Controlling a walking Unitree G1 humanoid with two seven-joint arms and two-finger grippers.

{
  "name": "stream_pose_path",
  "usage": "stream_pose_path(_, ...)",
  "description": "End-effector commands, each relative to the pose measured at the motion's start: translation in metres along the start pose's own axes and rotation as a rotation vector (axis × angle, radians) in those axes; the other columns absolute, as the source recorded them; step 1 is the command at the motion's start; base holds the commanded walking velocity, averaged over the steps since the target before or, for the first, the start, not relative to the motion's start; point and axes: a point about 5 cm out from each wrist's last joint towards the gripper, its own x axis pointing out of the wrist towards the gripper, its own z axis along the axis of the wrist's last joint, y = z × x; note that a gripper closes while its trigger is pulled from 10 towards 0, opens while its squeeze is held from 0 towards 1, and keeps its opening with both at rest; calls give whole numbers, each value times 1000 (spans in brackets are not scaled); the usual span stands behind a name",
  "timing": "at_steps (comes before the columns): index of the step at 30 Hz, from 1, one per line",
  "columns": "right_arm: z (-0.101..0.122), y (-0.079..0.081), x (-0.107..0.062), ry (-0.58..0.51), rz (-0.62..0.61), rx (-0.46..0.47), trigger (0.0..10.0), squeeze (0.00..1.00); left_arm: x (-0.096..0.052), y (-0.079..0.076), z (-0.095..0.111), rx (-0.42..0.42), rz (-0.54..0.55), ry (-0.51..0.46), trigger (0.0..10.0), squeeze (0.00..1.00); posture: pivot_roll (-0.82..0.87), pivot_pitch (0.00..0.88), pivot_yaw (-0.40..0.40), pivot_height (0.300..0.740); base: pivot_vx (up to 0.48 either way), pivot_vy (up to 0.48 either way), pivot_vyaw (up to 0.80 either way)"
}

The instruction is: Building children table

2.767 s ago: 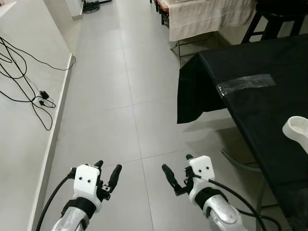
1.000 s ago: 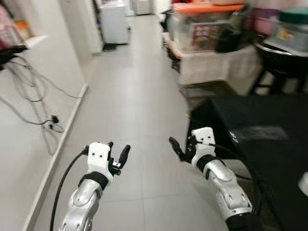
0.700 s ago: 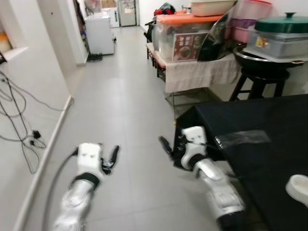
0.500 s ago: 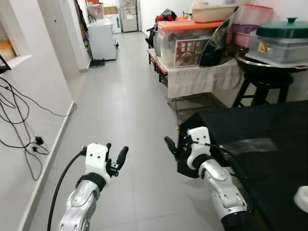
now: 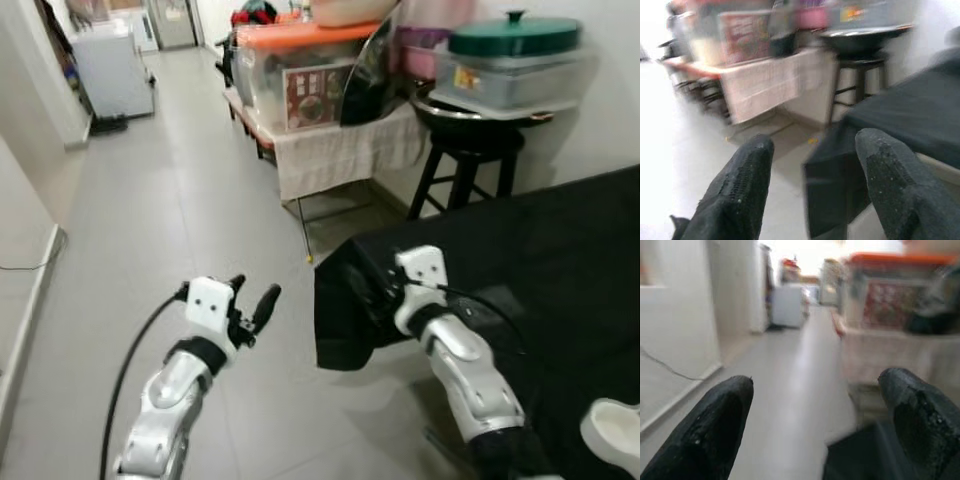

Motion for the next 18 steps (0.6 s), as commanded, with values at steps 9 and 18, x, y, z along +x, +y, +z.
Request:
stream_pose_path(9,11,-7,-2,-4,15,-77,10000,0,13,-12,28,24,-148,-77,10000,0,-55,13,39,740,122,0,-769)
stream_pose_path(18,7,-8,-2,38,-8,-131,10000,0,13,-13,22,92,-139,-55,10000,0,-55,15,38,740,0,0,-769)
